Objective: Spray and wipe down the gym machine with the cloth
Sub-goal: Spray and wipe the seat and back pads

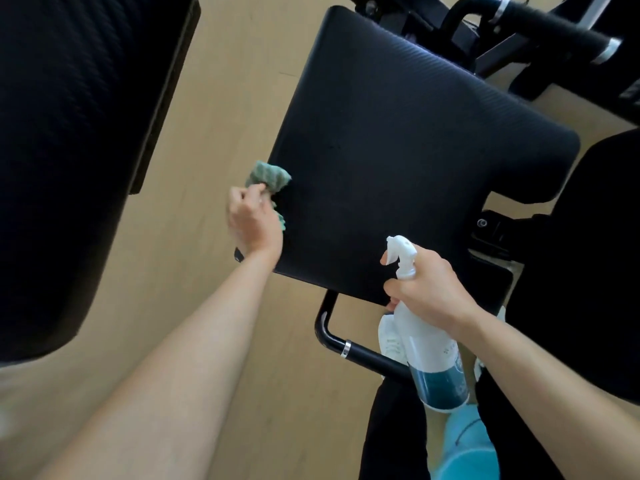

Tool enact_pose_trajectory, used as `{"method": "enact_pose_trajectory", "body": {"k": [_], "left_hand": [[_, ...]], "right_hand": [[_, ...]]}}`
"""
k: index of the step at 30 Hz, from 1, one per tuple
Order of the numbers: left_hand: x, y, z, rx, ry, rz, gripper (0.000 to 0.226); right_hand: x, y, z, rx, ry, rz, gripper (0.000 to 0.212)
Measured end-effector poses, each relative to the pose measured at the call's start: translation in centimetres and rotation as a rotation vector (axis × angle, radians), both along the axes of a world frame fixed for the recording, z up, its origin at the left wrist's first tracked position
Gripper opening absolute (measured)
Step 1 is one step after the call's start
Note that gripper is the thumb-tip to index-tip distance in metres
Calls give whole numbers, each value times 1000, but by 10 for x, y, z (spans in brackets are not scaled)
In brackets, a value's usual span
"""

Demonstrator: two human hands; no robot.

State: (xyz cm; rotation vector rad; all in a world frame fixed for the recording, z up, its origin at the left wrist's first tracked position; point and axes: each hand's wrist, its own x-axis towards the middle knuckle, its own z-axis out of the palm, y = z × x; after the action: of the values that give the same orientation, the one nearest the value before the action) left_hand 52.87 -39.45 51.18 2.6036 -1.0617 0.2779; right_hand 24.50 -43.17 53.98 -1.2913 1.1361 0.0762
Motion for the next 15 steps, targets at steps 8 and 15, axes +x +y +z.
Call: {"method": "enact_pose_trajectory", "body": {"k": [8,15], "left_hand": [[-81,-9,-21,7,40,-310,8],[-105,-4,-31,259,39,-790,22]], "right_hand": [[0,-16,-2,-30,21,-64,29],[2,-24,2,-49,45,-73,29]]}}
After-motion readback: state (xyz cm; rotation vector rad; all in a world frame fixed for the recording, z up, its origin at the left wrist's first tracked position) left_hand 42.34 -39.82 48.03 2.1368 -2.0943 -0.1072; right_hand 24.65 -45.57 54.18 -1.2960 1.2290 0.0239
